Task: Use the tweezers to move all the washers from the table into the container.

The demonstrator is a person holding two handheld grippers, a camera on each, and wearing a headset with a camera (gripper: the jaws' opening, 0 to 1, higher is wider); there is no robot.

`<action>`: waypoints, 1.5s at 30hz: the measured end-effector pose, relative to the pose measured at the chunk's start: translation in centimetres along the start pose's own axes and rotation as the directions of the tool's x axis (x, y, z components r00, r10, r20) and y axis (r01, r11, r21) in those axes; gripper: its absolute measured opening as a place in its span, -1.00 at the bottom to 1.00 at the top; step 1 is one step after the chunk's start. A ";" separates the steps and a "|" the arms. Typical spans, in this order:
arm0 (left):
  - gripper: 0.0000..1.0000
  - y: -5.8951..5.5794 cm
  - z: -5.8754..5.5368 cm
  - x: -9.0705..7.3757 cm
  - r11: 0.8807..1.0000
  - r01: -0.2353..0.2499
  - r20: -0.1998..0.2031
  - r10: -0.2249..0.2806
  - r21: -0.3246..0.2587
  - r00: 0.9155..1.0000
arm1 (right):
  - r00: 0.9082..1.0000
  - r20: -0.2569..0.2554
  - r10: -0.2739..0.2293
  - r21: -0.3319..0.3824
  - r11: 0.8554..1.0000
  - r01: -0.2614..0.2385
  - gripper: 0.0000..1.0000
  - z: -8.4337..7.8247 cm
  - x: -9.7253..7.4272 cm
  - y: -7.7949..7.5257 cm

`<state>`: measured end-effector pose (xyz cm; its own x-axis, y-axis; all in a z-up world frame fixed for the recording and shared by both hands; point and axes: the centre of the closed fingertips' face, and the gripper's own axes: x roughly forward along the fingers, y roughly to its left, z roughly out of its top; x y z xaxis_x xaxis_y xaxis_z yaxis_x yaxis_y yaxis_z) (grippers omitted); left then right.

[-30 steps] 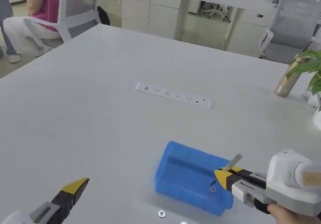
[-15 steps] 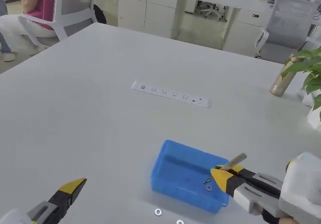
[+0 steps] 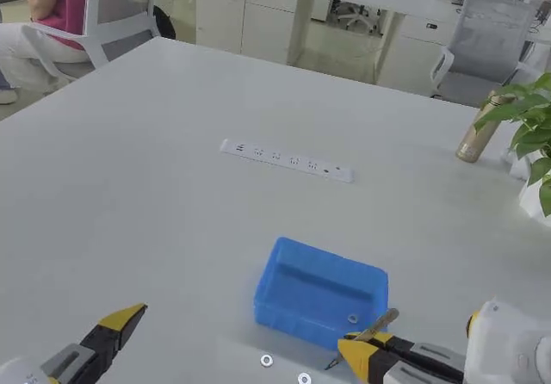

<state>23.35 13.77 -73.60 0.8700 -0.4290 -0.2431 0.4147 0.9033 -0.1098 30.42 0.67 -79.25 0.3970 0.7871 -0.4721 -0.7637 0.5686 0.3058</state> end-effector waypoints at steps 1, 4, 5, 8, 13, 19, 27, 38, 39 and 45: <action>0.88 -0.1 -0.1 0.0 1.000 0.006 -0.006 -0.006 0.000 1.000 | 1.000 -0.006 -0.005 0.005 1.000 0.005 -0.94 -0.4 0.1 -0.3; 0.86 -0.2 -0.2 0.1 1.000 0.007 -0.014 -0.007 0.012 1.000 | 1.000 -0.021 -0.013 0.028 1.000 0.014 -0.94 -1.3 0.3 -0.8; 0.86 -0.2 -0.3 0.1 1.000 0.008 -0.016 -0.008 0.011 1.000 | 1.000 -0.027 -0.014 0.031 0.999 0.015 -0.94 -1.5 0.4 -0.8; 0.86 -0.1 -0.3 0.0 1.000 0.004 -0.017 -0.004 0.009 1.000 | 0.999 -0.048 -0.025 0.020 0.999 0.025 -0.93 -2.0 0.6 -1.0; 0.84 -0.1 -0.4 0.1 1.000 0.006 -0.021 -0.005 0.010 1.000 | 0.998 -0.057 -0.036 0.019 0.999 0.037 -0.93 -2.2 0.8 -1.0; 0.84 -0.3 -0.3 0.1 1.000 0.016 -0.020 -0.016 0.010 1.000 | 0.996 -0.075 -0.037 0.003 0.999 0.037 -0.93 -2.5 0.9 -0.7; 0.88 -0.3 -0.2 0.1 1.000 0.013 -0.012 -0.012 0.021 1.000 | 0.995 -0.086 -0.057 -0.058 0.997 0.052 -0.93 -2.5 0.7 0.0; 0.87 -0.3 -0.3 0.1 1.000 0.016 -0.018 -0.016 0.027 1.000 | 0.993 -0.094 -0.071 -0.112 0.992 0.061 -0.93 -2.5 0.6 0.2; 0.86 -0.3 -0.3 0.1 0.999 0.015 -0.019 -0.014 0.029 1.000 | 0.993 -0.096 -0.067 -0.124 0.991 0.055 -0.93 -2.5 0.6 0.4; 0.85 -0.3 -0.4 0.1 0.999 0.012 -0.022 -0.011 0.031 1.000 | 0.987 -0.138 -0.077 -0.330 0.944 0.028 -0.93 -3.1 1.1 1.2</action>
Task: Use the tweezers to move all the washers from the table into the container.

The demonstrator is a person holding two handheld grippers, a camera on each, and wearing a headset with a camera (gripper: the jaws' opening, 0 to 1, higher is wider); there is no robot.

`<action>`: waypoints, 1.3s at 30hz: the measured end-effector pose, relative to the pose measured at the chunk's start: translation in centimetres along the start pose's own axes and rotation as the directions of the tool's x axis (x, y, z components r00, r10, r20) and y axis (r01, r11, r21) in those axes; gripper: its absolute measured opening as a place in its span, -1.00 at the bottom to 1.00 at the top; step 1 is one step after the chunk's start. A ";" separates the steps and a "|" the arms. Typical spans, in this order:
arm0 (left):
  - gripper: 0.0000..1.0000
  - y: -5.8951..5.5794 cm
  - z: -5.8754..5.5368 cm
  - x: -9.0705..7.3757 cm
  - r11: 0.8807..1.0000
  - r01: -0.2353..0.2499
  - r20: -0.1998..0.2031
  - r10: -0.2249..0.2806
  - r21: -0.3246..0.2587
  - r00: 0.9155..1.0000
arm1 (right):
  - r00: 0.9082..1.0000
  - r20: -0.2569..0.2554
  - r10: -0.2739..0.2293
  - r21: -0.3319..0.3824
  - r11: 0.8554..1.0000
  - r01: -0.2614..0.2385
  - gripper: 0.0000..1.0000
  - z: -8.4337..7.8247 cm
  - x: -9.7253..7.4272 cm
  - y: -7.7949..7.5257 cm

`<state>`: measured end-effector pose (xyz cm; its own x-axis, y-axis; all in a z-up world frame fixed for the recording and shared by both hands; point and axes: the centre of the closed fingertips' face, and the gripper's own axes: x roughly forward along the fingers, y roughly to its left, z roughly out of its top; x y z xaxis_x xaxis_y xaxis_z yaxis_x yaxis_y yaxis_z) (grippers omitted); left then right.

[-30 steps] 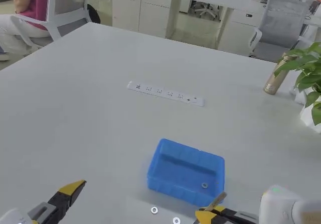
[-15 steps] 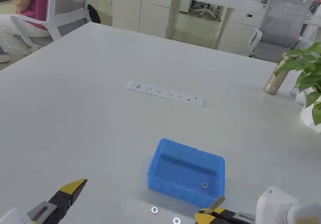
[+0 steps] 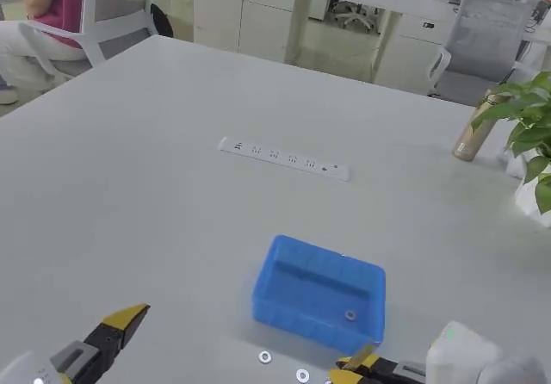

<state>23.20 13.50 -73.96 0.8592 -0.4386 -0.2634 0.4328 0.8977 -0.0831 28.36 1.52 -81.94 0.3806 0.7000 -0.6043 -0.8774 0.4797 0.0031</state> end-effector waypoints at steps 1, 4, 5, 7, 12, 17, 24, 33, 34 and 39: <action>0.84 0.0 -0.1 0.0 1.000 -0.001 -0.003 0.001 0.002 1.000 | 1.000 -0.005 -0.002 -0.022 1.000 0.002 -0.93 0.0 0.0 0.1; 0.82 0.0 -0.1 0.0 1.000 0.001 -0.008 -0.001 0.004 1.000 | 1.000 -0.017 -0.003 -0.072 0.997 0.002 -0.93 -0.1 0.0 0.5; 0.81 0.0 -0.2 0.0 1.000 0.000 -0.012 0.000 0.006 1.000 | 1.000 -0.018 -0.006 -0.083 0.997 0.005 -0.93 -0.1 0.0 0.5; 0.80 0.0 -0.2 0.0 1.000 -0.001 -0.015 0.001 0.007 1.000 | 1.000 -0.019 -0.011 -0.092 0.996 0.009 -0.94 -0.2 -0.1 0.4; 0.82 0.0 0.0 -0.1 1.000 -0.002 0.000 0.002 0.012 1.000 | 1.000 -0.007 0.000 -0.046 0.999 0.000 -0.94 0.1 -0.8 0.4; 0.79 0.0 -0.2 -0.1 1.000 0.000 -0.014 0.000 0.018 1.000 | 0.999 0.042 0.000 -0.019 1.000 0.001 -0.94 2.1 -2.5 0.1; 0.76 -0.2 -0.5 0.0 1.000 0.008 -0.029 -0.008 0.026 1.000 | 0.992 0.121 -0.045 0.012 0.999 0.044 -0.94 5.4 -3.9 -2.5; 0.73 -0.1 -0.7 0.0 1.000 0.008 -0.041 -0.006 0.028 0.999 | 0.982 0.164 -0.093 0.090 0.993 0.079 -0.94 6.8 -3.5 -5.8; 0.72 -0.1 -0.7 0.0 0.999 0.007 -0.041 -0.005 0.031 0.999 | 0.981 0.169 -0.095 0.103 0.992 0.078 -0.94 6.9 -3.4 -6.1; 0.71 -0.1 -0.7 0.0 1.000 0.009 -0.043 -0.007 0.030 0.999 | 0.980 0.168 -0.111 0.174 0.981 0.082 -0.94 6.8 -2.4 -7.3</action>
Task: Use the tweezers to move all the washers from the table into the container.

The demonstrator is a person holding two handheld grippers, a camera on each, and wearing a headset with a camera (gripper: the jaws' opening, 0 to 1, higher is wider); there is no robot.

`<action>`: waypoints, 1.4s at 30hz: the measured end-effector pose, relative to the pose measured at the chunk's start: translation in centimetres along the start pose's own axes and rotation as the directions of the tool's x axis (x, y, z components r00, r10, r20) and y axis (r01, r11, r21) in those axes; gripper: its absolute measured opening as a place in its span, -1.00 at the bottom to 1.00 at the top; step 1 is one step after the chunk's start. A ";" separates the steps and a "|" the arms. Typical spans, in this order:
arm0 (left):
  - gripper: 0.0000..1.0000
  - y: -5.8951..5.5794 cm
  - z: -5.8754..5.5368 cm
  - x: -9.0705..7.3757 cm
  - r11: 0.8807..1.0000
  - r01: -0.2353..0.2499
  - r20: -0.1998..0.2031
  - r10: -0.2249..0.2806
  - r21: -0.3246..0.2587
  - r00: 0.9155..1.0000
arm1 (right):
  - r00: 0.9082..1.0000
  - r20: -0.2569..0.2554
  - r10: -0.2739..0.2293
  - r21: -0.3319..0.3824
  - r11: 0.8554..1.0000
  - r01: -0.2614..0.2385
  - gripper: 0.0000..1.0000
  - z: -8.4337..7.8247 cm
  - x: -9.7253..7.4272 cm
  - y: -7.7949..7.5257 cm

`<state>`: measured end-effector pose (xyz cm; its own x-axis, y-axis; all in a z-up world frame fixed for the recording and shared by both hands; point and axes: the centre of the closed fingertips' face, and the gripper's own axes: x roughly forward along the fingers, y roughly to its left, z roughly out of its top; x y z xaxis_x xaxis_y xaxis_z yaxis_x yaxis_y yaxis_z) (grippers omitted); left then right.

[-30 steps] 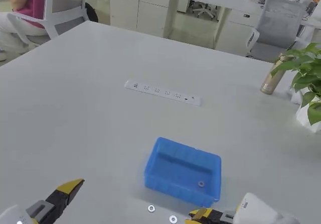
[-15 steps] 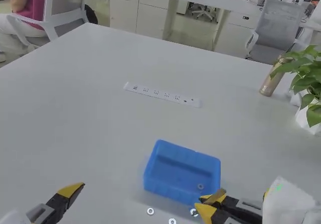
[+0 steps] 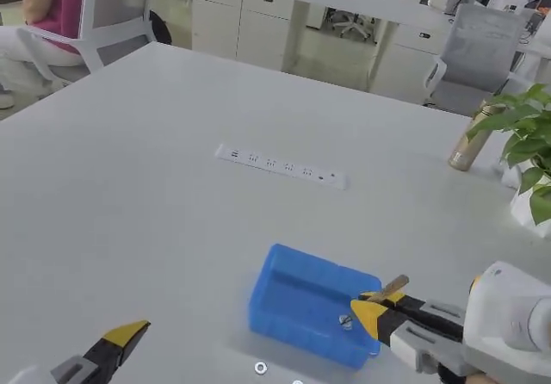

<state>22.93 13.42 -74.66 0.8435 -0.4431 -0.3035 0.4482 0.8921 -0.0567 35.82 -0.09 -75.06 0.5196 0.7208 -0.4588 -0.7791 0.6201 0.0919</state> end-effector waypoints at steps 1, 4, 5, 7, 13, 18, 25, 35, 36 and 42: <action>0.71 0.0 0.0 0.0 1.000 0.000 -0.001 0.000 0.001 1.000 | 1.000 0.003 -0.006 0.011 1.000 0.006 -0.94 0.0 0.2 -0.3; 0.70 0.1 0.0 0.0 1.000 -0.002 -0.001 0.002 0.001 1.000 | 1.000 -0.014 -0.018 0.057 0.998 0.019 -0.94 -0.4 1.0 -1.3; 0.70 0.1 0.0 0.0 1.000 -0.004 -0.002 0.004 0.001 1.000 | 1.000 -0.015 -0.025 0.069 0.997 0.026 -0.94 -0.5 1.2 -1.6; 0.70 0.2 -0.1 -0.1 1.000 -0.008 -0.003 0.008 0.000 1.000 | 0.999 -0.029 -0.030 0.099 0.995 0.033 -0.94 -0.7 2.0 -2.4; 0.66 0.2 -0.3 0.0 1.000 -0.010 -0.016 0.010 0.002 1.000 | 0.997 -0.075 -0.018 0.102 0.994 0.025 -0.94 -1.5 3.9 -3.0; 0.64 0.2 -0.5 0.0 1.000 -0.007 -0.025 0.007 0.003 1.000 | 0.993 -0.122 -0.003 0.085 0.996 0.014 -0.94 -2.5 5.3 -3.0; 0.59 0.1 -0.7 0.0 1.000 -0.005 -0.037 0.006 0.008 0.999 | 0.987 -0.161 -0.002 0.065 0.998 0.013 -0.94 -3.5 5.5 -3.1; 0.55 0.1 -0.9 0.1 1.000 0.000 -0.045 0.000 0.009 0.999 | 0.988 -0.153 0.002 0.081 0.997 0.011 -0.93 -4.0 5.6 -3.5; 0.55 0.1 -0.9 0.1 1.000 0.000 -0.045 0.000 0.009 0.999 | 0.988 -0.152 0.002 0.083 0.996 0.011 -0.93 -4.0 5.6 -3.5; 0.52 0.0 -1.0 0.1 1.000 0.007 -0.048 -0.007 0.006 0.999 | 0.991 -0.131 -0.005 0.108 0.994 0.020 -0.92 -3.9 5.2 -3.6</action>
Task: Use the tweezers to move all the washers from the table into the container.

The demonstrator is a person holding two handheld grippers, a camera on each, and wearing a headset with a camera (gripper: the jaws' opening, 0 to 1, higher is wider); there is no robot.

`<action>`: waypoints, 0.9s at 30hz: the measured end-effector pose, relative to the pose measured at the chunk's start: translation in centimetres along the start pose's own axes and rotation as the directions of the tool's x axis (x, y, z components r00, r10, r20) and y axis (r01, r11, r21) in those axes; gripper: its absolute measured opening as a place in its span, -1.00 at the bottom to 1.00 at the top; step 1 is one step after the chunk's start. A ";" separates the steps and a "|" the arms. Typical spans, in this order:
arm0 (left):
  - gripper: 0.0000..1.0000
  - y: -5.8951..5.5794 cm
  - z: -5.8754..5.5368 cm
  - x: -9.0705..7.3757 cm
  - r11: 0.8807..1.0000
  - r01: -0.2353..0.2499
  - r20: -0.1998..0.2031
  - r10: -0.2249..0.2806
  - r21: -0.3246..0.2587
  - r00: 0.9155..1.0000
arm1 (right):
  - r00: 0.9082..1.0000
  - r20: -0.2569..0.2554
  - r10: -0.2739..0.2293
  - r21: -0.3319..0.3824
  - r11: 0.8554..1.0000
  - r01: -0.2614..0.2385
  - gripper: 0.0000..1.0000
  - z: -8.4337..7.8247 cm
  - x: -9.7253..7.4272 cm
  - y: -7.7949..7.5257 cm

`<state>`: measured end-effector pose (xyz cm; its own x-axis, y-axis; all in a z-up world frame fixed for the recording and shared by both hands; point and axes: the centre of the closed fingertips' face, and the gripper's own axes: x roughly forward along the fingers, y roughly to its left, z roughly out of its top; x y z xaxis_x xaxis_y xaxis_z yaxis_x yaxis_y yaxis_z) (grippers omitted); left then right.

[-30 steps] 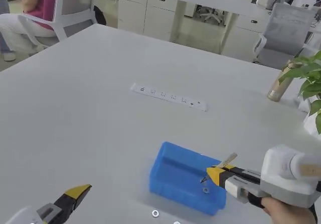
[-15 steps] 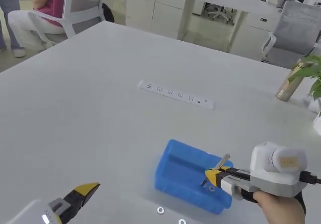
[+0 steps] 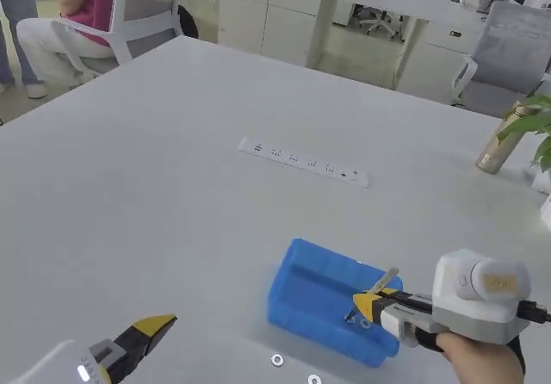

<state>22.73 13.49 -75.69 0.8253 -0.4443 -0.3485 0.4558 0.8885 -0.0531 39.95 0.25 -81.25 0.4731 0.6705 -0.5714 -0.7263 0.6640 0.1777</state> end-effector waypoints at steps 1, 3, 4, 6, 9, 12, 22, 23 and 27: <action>0.52 0.0 0.0 0.0 1.000 0.001 -0.001 -0.001 0.000 1.000 | 1.000 0.008 0.000 0.006 1.000 0.000 -0.92 0.1 -0.2 0.0; 0.51 0.0 -0.1 0.0 1.000 0.001 -0.002 -0.001 0.000 1.000 | 1.000 0.020 -0.001 0.006 1.000 0.000 -0.92 0.3 -0.6 0.2; 0.51 0.0 -0.1 0.0 1.000 0.001 -0.003 -0.001 0.001 1.000 | 1.000 0.026 -0.001 0.004 1.000 0.001 -0.93 0.5 -0.8 0.3; 0.51 0.0 -0.1 0.0 1.000 0.002 -0.003 -0.002 0.003 1.000 | 0.999 0.042 0.001 -0.003 1.000 -0.001 -0.93 0.9 -1.4 0.7; 0.50 -0.1 -0.1 0.0 1.000 0.005 -0.006 -0.005 0.003 1.000 | 0.997 0.078 0.008 -0.009 1.000 -0.008 -0.93 1.8 -2.4 1.6; 0.49 -0.1 -0.2 0.1 1.000 0.009 -0.007 -0.009 0.003 1.000 | 0.994 0.106 0.016 -0.021 1.000 -0.014 -0.93 2.6 -3.7 2.3; 0.46 -0.4 -0.3 0.1 1.000 0.022 -0.017 -0.022 0.009 1.000 | 0.977 0.188 0.096 0.014 0.995 -0.100 -0.93 3.3 -6.7 6.1; 0.46 -0.5 -0.3 0.1 1.000 0.023 -0.020 -0.023 0.011 1.000 | 0.975 0.188 0.116 0.027 0.992 -0.123 -0.93 3.0 -6.7 6.6; 0.44 -0.6 -0.4 0.1 1.000 0.029 -0.023 -0.029 0.008 0.999 | 0.977 0.156 0.148 0.033 0.987 -0.154 -0.93 1.4 -6.1 7.9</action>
<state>22.48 12.96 -76.05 0.8038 -0.4670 -0.3685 0.4824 0.8742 -0.0557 32.01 1.81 -75.24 0.4325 0.8044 -0.4073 -0.7738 0.5630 0.2902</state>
